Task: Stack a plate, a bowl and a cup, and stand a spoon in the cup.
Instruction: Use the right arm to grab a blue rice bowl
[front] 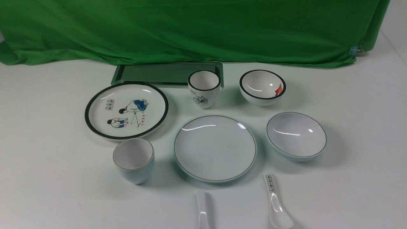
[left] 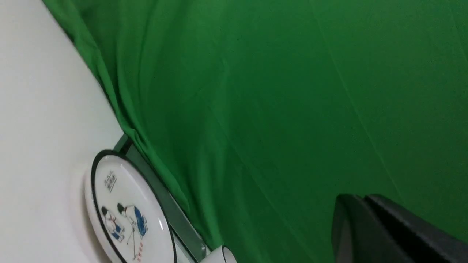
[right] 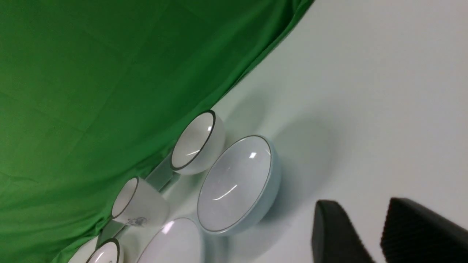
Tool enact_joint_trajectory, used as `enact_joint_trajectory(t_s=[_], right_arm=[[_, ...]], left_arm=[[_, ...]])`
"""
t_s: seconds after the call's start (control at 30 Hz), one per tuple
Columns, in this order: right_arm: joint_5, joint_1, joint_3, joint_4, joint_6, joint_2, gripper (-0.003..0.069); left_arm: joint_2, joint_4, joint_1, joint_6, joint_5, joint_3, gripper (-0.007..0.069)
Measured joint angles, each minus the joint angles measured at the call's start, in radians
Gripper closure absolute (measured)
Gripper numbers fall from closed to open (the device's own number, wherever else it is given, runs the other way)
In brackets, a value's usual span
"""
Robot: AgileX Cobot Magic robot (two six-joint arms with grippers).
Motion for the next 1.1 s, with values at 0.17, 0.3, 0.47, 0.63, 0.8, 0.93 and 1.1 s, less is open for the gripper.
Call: enact_joint_trajectory(t_s=[0.17, 0.3, 0.47, 0.63, 0.8, 0.93, 1.1], right_arm=[[-0.054, 0.013, -0.007, 0.001, -0.106, 0.001, 0.0475], [-0.046, 0.066, -0.167, 0.001, -0.442, 0.135, 0.0632], [0.052, 0.111, -0.408, 0.002, -0.768, 0.376, 0.0649], [0.341, 0.128, -0.696, 0.002, -0.976, 0.695, 0.0649], [0.580, 0.128, -0.862, 0.005, -1.031, 0.952, 0.0651], [0.635, 0.128, -0.951, 0.006, -1.038, 1.142, 0.0651], [0.644, 0.128, -1.032, 0.006, -1.035, 1.318, 0.0647]], left_arm=[[0.021, 0.280, 0.000, 0.014, 0.228, -0.213, 0.0653], [0.279, 0.400, 0.000, 0.324, 0.616, -0.502, 0.0653], [0.591, 0.395, 0.000, 0.619, 0.903, -0.736, 0.0653], [0.901, 0.389, -0.068, 0.755, 1.114, -0.928, 0.0653], [1.083, 0.389, -0.251, 0.800, 1.166, -1.008, 0.0653], [1.205, 0.406, -0.392, 0.816, 1.150, -1.054, 0.0653], [1.307, 0.410, -0.482, 0.816, 1.083, -1.104, 0.0653]])
